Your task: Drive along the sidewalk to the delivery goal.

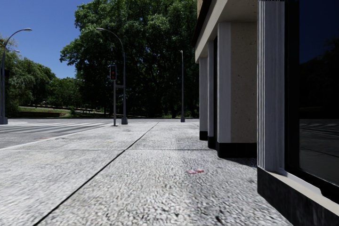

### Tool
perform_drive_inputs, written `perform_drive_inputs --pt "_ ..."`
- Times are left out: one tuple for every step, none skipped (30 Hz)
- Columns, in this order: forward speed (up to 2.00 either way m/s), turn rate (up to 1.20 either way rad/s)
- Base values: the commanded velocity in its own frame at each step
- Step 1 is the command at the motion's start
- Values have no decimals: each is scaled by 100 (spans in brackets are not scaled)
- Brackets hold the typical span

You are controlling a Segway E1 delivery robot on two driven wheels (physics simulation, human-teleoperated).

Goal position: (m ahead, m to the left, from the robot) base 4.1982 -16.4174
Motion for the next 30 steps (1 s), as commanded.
perform_drive_inputs --pt "200 0" --pt "200 0" --pt "200 0" --pt "200 0" --pt "200 0" --pt "200 0" --pt "200 0" --pt "200 0" --pt "200 0" --pt "200 0" --pt "200 0" --pt "200 0" --pt "200 0" --pt "200 0" --pt "200 0" --pt "200 0" --pt "200 0" --pt "200 0" --pt "200 0" --pt "200 0" --pt "200 0" --pt "200 0" --pt "200 0" --pt "200 0" --pt "200 0" --pt "200 0" --pt "200 0" --pt "200 0" --pt "200 0" --pt "200 0"
